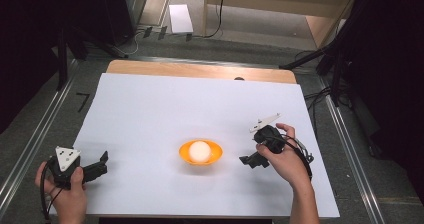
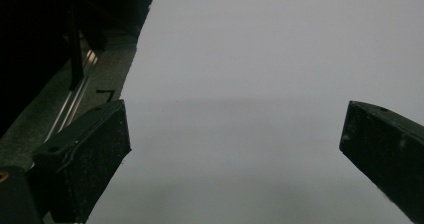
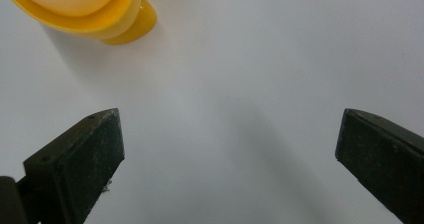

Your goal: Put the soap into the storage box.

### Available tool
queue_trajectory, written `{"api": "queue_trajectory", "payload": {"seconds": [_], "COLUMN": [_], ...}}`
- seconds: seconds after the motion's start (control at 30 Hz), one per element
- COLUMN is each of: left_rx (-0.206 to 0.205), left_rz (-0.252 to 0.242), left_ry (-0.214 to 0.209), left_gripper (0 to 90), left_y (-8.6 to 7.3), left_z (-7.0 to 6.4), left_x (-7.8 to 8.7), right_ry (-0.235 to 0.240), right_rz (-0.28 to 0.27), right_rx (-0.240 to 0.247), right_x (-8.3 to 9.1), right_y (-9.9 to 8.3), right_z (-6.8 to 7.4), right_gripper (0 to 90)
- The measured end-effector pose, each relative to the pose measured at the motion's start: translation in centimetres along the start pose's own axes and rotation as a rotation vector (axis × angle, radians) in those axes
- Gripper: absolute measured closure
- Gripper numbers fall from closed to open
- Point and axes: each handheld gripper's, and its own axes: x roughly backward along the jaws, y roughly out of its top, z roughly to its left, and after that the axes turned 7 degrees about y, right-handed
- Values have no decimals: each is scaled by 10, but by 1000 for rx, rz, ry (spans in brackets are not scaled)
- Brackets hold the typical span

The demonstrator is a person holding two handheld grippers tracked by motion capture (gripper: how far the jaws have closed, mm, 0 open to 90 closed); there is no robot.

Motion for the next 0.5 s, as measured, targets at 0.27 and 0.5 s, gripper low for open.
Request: {"api": "queue_trajectory", "payload": {"seconds": [0.27,0.5], "left_rx": [1,1], "left_rz": [-2,-2], "left_ry": [1,1], "left_gripper": [2,2], "left_y": [0,0], "left_z": [0,0], "left_x": [0,0], "right_ry": [-12,-22], "right_rz": [2,13], "right_rx": [-20,-45], "right_x": [0,0], "right_y": [-16,-29], "right_z": [-7,-13], "right_gripper": [0,0]}}
